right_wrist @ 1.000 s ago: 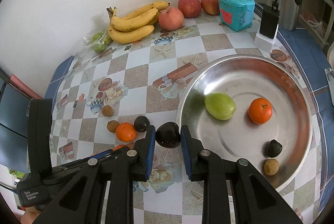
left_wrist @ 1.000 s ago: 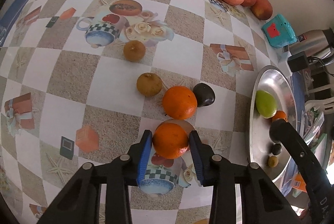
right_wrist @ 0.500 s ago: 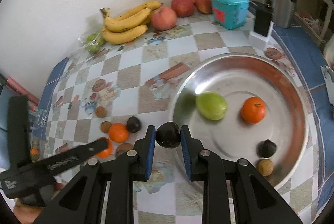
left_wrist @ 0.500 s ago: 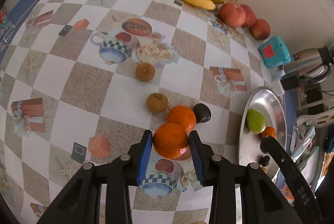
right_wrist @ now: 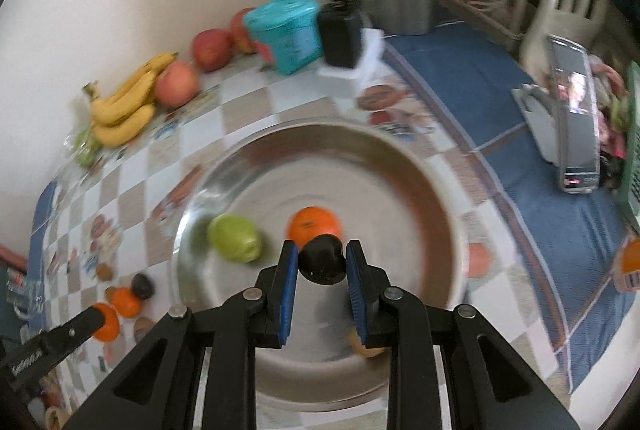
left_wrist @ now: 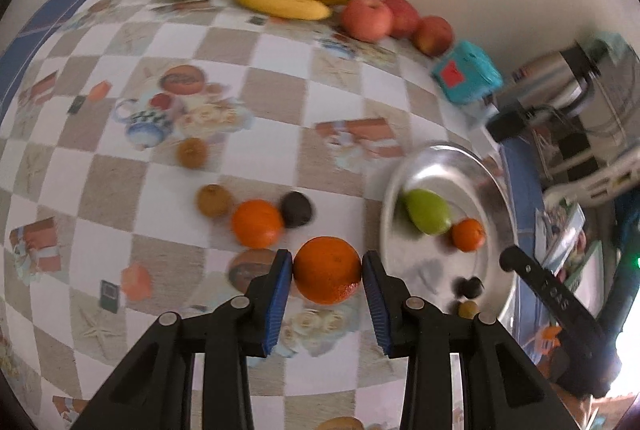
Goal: Organize fruits
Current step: 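Carry the orange and dark fruit over the steel tray and open both tools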
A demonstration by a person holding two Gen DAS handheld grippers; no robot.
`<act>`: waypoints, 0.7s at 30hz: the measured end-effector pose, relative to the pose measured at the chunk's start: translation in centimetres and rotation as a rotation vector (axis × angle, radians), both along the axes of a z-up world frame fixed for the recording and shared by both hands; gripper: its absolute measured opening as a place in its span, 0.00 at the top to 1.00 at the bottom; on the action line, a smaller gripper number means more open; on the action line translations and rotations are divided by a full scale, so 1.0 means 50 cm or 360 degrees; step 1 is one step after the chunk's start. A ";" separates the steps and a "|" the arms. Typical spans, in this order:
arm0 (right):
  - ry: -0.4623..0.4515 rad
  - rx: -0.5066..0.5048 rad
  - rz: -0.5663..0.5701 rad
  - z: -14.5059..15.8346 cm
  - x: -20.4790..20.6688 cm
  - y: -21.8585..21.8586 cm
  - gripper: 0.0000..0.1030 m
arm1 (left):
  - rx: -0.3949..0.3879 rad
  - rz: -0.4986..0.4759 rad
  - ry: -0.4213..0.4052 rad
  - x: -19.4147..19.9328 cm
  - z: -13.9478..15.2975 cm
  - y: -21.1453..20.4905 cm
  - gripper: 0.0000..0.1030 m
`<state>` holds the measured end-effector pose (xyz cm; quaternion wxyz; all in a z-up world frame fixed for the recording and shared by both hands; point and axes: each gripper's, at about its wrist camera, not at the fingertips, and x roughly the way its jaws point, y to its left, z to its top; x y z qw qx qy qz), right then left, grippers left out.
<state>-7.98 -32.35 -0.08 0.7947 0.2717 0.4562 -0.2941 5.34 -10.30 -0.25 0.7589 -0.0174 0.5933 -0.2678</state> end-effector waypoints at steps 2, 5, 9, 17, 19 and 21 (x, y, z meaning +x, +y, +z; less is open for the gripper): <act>0.0007 -0.0017 -0.0041 0.000 -0.011 -0.014 0.75 | -0.0009 -0.0051 -0.0003 -0.013 0.001 -0.022 0.62; 0.0009 -0.0036 -0.0086 0.001 -0.026 -0.031 0.75 | 0.0007 -0.0128 -0.0043 -0.034 0.006 -0.052 0.62; 0.0003 -0.0071 -0.0089 0.001 -0.024 -0.036 0.75 | 0.0015 -0.0247 -0.0115 -0.063 0.012 -0.094 0.62; 0.0034 -0.0137 -0.0019 -0.019 -0.002 -0.026 0.75 | 0.0113 -0.0423 -0.0332 -0.110 0.000 -0.162 0.62; 0.0048 -0.0129 -0.0008 -0.030 0.002 -0.024 0.75 | 0.0117 -0.0453 -0.0343 -0.115 -0.011 -0.173 0.62; 0.0065 -0.0125 0.0001 -0.040 0.006 -0.024 0.75 | 0.0129 -0.0474 -0.0361 -0.119 -0.020 -0.182 0.62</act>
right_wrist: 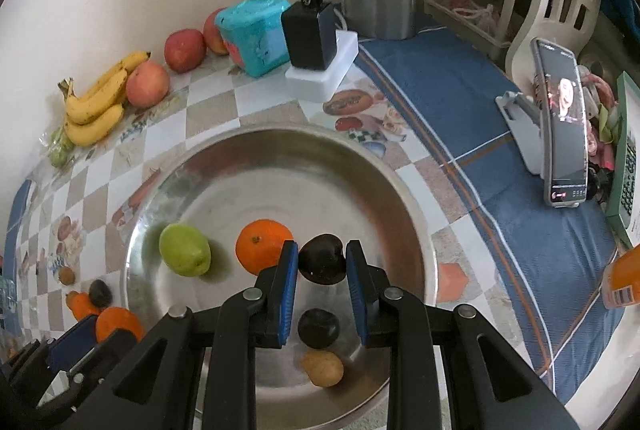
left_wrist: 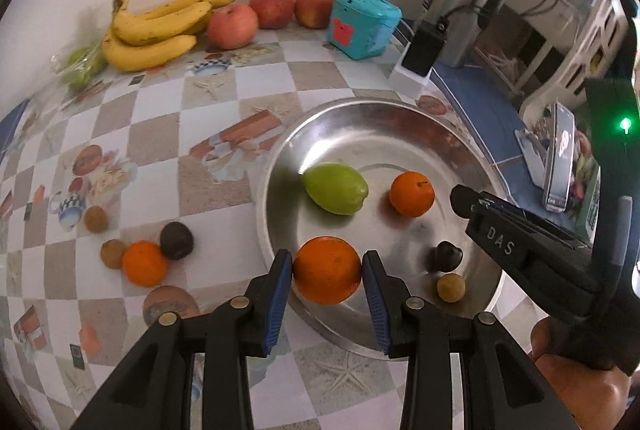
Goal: Organize fruits
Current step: 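Carry the orange and dark fruit over the steel tray and open both tools, then withdraw both open tools from the tray toward the fruit cluster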
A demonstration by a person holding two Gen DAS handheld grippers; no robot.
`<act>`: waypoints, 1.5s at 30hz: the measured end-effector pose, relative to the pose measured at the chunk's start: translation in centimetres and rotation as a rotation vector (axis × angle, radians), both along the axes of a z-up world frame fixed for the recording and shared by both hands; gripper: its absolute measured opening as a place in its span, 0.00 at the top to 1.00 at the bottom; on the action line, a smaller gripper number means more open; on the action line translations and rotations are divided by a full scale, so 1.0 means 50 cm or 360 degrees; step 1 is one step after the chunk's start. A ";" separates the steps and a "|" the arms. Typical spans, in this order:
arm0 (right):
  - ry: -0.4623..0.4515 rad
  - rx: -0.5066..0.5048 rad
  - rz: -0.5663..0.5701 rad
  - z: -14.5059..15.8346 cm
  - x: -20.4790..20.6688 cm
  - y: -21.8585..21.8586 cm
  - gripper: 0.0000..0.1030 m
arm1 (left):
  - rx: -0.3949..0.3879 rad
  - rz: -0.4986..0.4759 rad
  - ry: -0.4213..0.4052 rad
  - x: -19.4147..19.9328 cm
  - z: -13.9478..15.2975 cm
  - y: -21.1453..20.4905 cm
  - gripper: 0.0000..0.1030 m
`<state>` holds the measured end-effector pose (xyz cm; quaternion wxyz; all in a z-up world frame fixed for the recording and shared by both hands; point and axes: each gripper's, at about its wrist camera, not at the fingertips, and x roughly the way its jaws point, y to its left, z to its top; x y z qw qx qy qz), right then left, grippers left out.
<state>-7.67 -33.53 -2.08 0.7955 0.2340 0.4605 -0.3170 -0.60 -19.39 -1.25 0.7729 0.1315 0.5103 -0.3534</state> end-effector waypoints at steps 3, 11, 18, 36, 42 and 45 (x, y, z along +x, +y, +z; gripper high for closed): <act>0.0004 0.0000 -0.0003 -0.007 0.001 -0.001 0.75 | 0.0019 -0.0020 -0.0025 -0.006 -0.010 -0.008 0.62; 0.0025 0.0021 0.0002 -0.021 0.006 -0.001 0.75 | 0.0067 -0.0067 -0.0043 -0.019 -0.032 -0.024 0.62; 0.0008 0.0032 0.0005 -0.016 0.007 0.001 0.73 | 0.0067 -0.0100 -0.0081 -0.027 -0.023 -0.029 0.53; -0.0071 -0.0039 0.0021 0.047 -0.001 0.013 0.65 | -0.0016 0.0153 0.0031 0.038 0.021 0.034 0.37; -0.0033 0.0009 0.0015 0.033 -0.002 0.011 0.65 | 0.0037 0.0325 0.0114 0.076 0.004 0.078 0.35; -0.0009 0.0024 0.0028 0.027 0.001 0.017 0.65 | 0.0073 0.0405 0.0184 0.092 -0.015 0.099 0.35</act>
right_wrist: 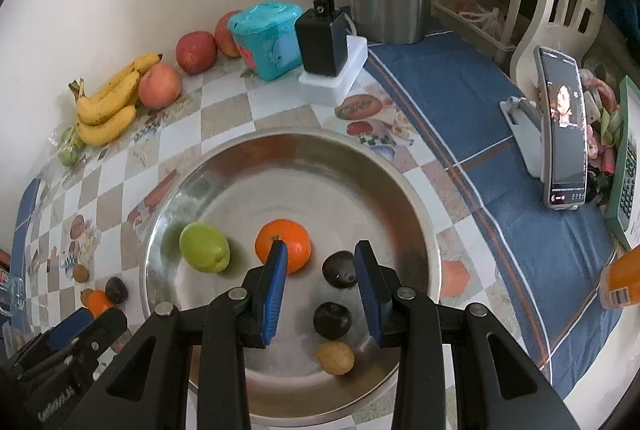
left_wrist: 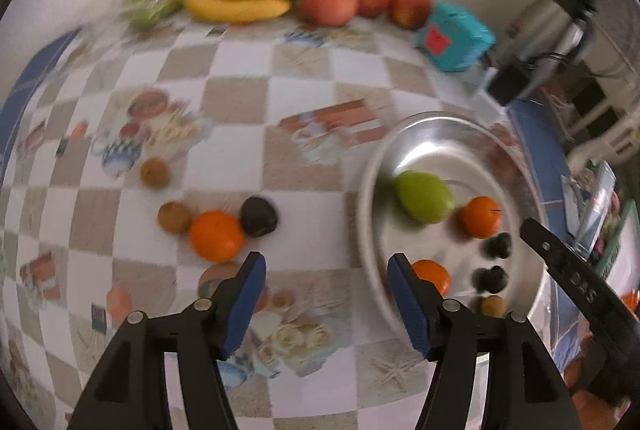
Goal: Organize fruits
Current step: 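Withdraw both open tools from the tray toward the fruit cluster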
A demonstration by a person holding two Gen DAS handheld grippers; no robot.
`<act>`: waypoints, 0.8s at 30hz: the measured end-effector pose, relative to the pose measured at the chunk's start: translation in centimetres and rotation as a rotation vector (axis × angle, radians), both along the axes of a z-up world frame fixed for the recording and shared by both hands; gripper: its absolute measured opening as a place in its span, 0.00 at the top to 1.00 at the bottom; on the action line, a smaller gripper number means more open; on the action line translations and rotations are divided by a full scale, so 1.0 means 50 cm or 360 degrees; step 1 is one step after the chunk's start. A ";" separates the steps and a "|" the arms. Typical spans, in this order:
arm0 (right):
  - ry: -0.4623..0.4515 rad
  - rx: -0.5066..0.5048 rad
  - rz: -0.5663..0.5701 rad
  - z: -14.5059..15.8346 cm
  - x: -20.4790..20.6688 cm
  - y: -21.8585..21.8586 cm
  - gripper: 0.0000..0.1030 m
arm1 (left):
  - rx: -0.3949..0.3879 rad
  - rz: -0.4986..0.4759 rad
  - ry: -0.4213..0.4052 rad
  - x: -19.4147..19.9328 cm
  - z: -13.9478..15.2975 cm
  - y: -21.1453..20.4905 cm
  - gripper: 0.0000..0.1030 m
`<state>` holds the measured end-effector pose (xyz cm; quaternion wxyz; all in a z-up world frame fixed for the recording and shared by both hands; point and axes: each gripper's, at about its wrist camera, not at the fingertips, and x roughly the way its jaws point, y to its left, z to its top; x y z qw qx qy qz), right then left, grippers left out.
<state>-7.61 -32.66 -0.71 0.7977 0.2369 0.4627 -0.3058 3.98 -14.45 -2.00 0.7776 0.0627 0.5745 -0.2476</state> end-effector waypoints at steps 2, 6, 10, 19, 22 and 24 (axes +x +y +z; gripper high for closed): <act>0.0022 0.0003 0.0025 -0.003 0.006 0.011 0.65 | 0.0005 0.0038 0.0022 0.007 -0.006 0.010 0.35; 0.0009 0.0061 0.0124 -0.008 0.027 0.044 0.65 | -0.0010 0.0121 0.0064 0.019 -0.010 0.035 0.35; -0.0012 0.0096 0.0203 -0.002 0.043 0.077 0.65 | -0.0052 0.0191 0.0126 0.032 -0.012 0.058 0.32; -0.0065 0.0065 0.0313 0.027 0.057 0.128 0.65 | -0.0151 0.0313 0.0162 0.049 0.005 0.105 0.30; -0.0085 0.0039 0.0320 0.042 0.056 0.135 0.65 | -0.0162 0.0335 0.0136 0.055 0.016 0.116 0.29; -0.0096 0.0031 0.0322 0.046 0.055 0.137 0.65 | -0.0166 0.0341 0.0124 0.057 0.020 0.121 0.29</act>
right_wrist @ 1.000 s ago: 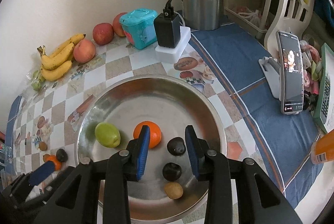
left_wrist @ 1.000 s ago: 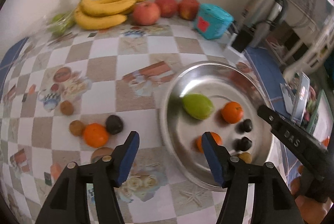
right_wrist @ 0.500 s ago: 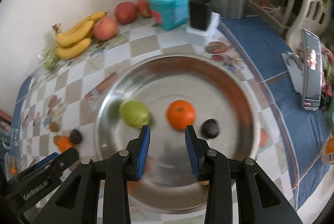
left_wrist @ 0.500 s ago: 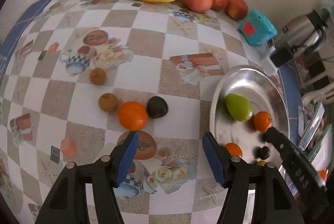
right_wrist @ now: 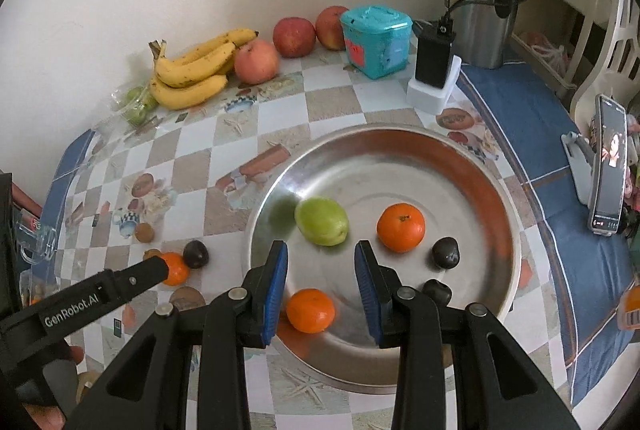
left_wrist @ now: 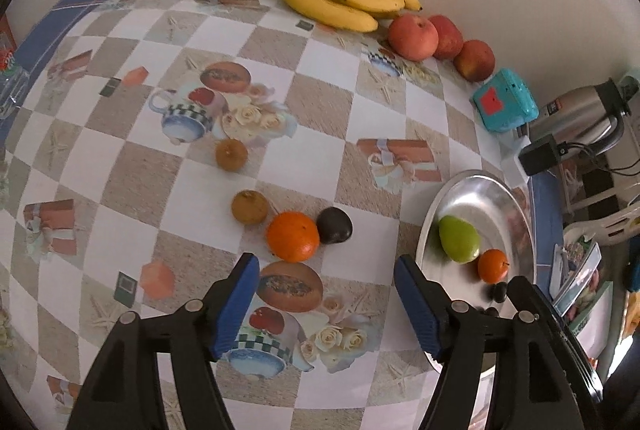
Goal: Organize fruits
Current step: 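Withdraw both open tools from the tray toward the fruit cluster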
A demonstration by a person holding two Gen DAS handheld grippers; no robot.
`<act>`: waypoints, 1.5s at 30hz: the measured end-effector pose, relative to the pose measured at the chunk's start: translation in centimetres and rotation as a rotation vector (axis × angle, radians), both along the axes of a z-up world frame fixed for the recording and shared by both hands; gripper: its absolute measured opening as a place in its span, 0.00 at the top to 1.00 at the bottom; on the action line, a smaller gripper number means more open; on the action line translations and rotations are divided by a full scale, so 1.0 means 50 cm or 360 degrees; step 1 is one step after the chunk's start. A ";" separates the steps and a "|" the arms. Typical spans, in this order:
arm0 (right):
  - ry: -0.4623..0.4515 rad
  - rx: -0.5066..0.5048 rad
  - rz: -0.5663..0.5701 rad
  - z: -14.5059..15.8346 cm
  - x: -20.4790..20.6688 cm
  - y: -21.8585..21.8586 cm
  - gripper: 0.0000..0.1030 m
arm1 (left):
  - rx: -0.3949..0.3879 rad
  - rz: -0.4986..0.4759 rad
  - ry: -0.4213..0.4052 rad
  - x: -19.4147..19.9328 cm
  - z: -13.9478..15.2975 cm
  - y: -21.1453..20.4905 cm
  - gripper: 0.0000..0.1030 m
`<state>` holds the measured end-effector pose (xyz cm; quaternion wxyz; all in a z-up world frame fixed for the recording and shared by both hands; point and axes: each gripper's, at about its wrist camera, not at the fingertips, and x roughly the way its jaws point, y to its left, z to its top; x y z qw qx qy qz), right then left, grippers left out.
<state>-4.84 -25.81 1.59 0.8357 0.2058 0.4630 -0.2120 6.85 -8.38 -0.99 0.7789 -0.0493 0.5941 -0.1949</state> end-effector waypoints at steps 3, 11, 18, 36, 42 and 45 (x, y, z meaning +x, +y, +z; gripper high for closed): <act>0.0000 0.0001 -0.0002 0.001 0.001 0.000 0.66 | -0.0001 0.0019 -0.0001 0.002 0.000 0.006 0.29; 0.0021 0.0018 -0.0015 -0.009 0.000 -0.005 0.65 | 0.0009 0.0038 -0.0010 0.002 -0.001 0.011 0.22; 0.0051 0.0026 -0.0015 -0.020 0.003 -0.005 0.64 | 0.0012 0.0042 -0.0015 0.004 -0.002 0.014 0.20; 0.0113 -0.0017 0.0006 -0.038 0.009 -0.001 0.33 | 0.0034 0.0049 -0.0079 0.004 -0.001 0.017 0.00; 0.0126 -0.0022 0.0009 -0.040 0.010 -0.001 0.32 | 0.0059 0.0050 -0.0109 0.003 0.000 0.017 0.00; 0.0122 -0.0023 0.0005 -0.040 0.010 -0.001 0.32 | 0.0056 0.0052 -0.0112 0.004 0.001 0.018 0.00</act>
